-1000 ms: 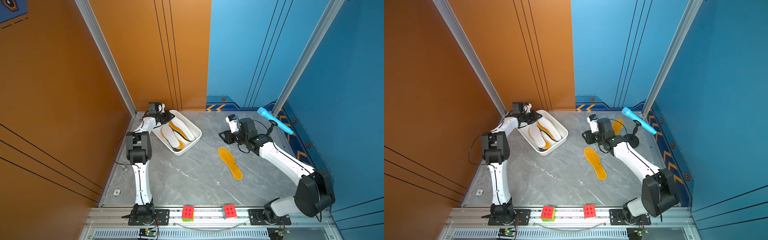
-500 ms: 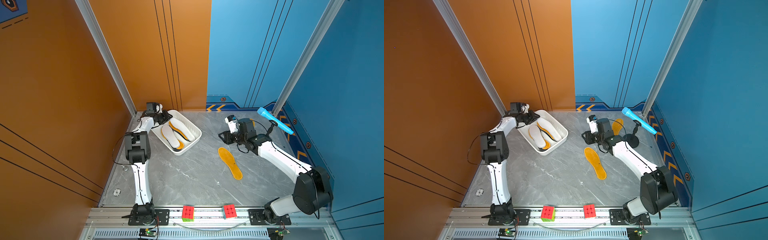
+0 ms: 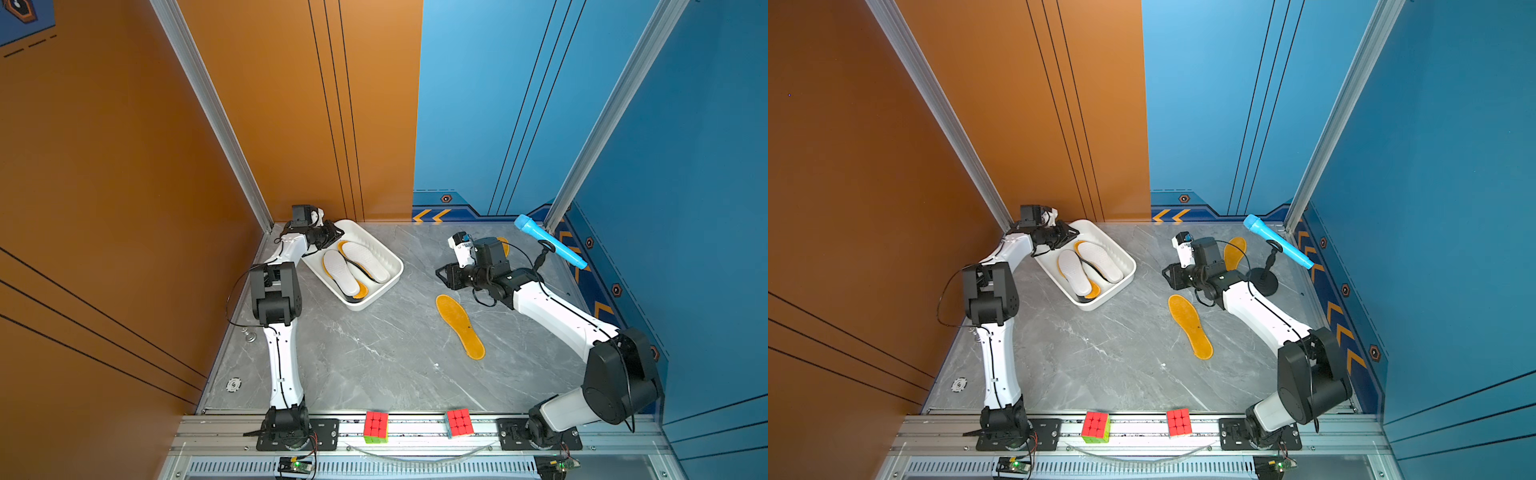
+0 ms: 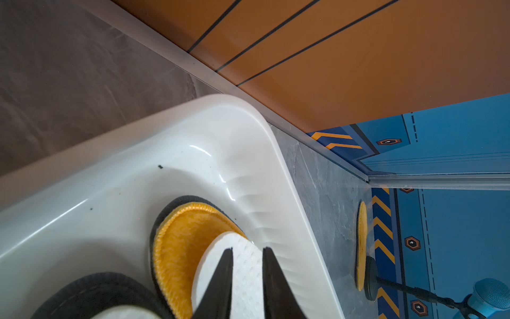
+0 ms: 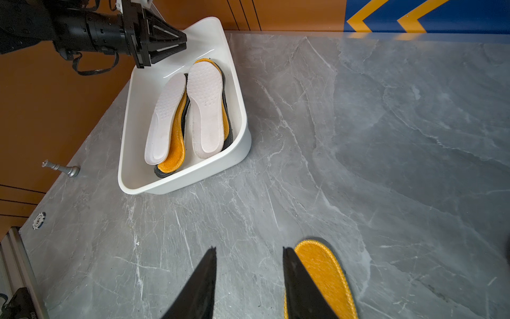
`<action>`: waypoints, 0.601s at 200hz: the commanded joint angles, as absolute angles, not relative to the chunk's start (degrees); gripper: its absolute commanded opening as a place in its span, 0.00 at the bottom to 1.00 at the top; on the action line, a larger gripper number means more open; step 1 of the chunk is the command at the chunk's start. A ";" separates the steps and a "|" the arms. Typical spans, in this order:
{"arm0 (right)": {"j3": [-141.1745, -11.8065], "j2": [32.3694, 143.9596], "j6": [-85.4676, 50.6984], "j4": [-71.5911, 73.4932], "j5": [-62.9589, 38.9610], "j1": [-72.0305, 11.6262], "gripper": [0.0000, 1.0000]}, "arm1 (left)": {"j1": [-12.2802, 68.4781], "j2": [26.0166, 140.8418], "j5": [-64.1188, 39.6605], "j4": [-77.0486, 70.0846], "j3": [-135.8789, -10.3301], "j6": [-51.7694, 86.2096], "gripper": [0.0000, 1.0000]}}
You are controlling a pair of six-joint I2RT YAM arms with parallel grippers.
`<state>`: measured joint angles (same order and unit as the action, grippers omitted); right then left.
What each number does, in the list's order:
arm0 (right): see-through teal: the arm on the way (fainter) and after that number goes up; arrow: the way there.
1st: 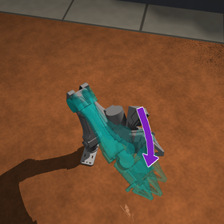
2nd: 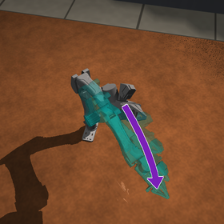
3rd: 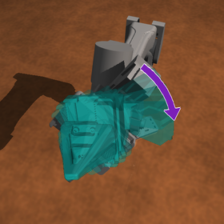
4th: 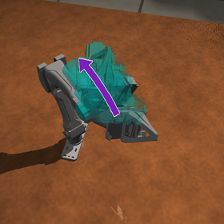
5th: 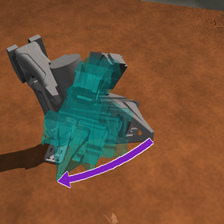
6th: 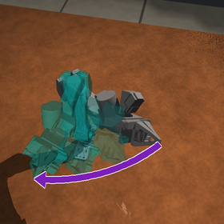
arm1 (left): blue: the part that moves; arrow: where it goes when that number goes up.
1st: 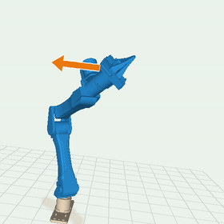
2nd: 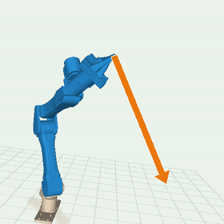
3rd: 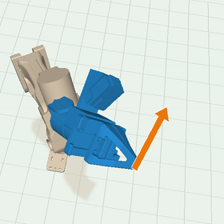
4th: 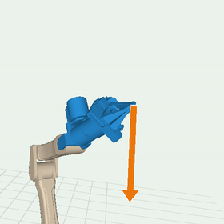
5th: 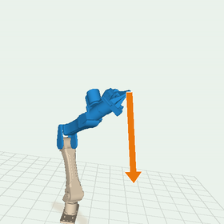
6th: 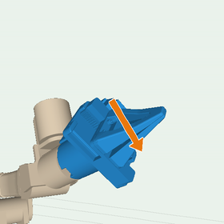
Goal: Put the insoles into the storage box
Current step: Place the insole in the storage box, then move the insole to the center of the board.
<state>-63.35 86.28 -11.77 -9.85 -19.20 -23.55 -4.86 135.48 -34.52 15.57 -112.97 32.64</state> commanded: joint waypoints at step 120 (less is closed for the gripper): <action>-70.41 97.21 -16.61 -46.38 2.33 -20.00 0.53 | 6.91 99.39 -26.69 0.64 -76.40 37.14 0.65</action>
